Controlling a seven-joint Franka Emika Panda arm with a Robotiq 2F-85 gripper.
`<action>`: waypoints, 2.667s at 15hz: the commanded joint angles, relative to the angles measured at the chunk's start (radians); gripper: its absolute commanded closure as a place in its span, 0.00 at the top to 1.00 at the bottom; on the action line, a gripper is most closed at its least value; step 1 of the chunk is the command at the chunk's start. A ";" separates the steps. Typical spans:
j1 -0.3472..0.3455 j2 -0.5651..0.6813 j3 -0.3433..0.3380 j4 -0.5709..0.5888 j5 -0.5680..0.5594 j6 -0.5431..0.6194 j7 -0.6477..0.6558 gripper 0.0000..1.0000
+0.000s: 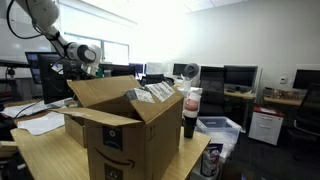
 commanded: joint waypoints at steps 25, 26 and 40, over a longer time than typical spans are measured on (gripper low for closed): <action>-0.199 -0.383 -0.142 0.189 -0.055 -0.501 -0.530 1.00; -0.199 -0.383 -0.143 0.192 -0.059 -0.510 -0.537 1.00; -0.199 -0.383 -0.143 0.193 -0.063 -0.515 -0.540 1.00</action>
